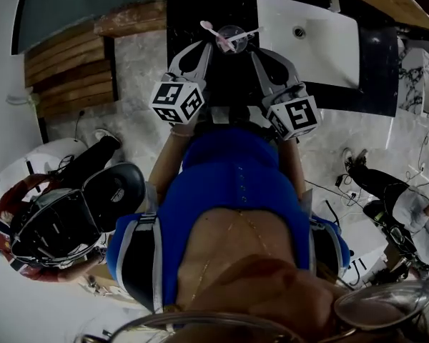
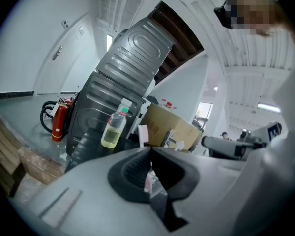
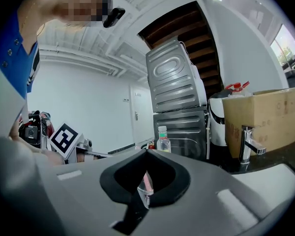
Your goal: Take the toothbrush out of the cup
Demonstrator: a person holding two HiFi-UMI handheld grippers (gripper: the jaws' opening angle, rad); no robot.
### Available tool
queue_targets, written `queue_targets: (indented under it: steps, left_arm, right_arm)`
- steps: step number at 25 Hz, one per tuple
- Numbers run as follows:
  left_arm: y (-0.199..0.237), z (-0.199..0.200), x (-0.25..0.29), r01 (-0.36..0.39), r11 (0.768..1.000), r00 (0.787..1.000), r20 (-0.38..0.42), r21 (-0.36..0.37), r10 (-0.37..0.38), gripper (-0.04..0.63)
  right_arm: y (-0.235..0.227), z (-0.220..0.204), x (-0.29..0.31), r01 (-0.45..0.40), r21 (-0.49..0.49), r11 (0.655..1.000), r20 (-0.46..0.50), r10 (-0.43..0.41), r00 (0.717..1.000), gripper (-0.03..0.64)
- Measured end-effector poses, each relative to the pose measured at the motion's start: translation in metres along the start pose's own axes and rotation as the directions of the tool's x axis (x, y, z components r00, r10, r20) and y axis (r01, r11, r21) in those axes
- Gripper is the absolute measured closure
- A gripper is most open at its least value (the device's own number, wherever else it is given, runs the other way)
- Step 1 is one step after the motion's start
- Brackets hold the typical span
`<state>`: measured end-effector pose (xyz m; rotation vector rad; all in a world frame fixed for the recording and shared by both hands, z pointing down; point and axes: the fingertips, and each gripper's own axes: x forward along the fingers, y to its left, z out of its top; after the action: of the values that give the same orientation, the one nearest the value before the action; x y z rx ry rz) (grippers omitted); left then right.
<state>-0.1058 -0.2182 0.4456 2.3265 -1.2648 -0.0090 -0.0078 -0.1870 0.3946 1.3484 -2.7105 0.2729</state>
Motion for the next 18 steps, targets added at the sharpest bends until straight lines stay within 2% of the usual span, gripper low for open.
queue_targets:
  steps: [2,6,12,16,18]
  left_arm:
    - [0.005,-0.003,0.006,0.003,1.0,1.0,-0.015,-0.013,-0.003,0.591]
    - [0.012,-0.01,0.018,0.01,0.999,0.999,-0.038,-0.046,-0.012,0.529]
    - [0.012,-0.017,0.035,0.046,0.995,0.997,-0.057,-0.094,-0.052,0.494]
    - [0.014,-0.019,0.045,0.068,0.989,0.995,-0.057,-0.135,-0.076,0.489]
    - [0.013,-0.017,0.049,0.085,0.984,0.995,-0.045,-0.156,-0.093,0.517]
  right_arm:
    - [-0.004,-0.002,0.0,0.011,0.014,1.0,0.0,-0.011,1.0,0.615]
    - [-0.011,-0.006,-0.001,0.029,0.021,0.999,-0.009,-0.029,1.0,0.614]
    - [-0.019,-0.012,-0.002,0.053,0.026,0.998,-0.032,-0.052,0.998,0.615]
    - [-0.022,-0.015,-0.004,0.062,0.023,0.998,-0.042,-0.061,0.997,0.614]
    - [-0.024,-0.016,-0.005,0.067,0.021,0.997,-0.048,-0.066,0.997,0.614]
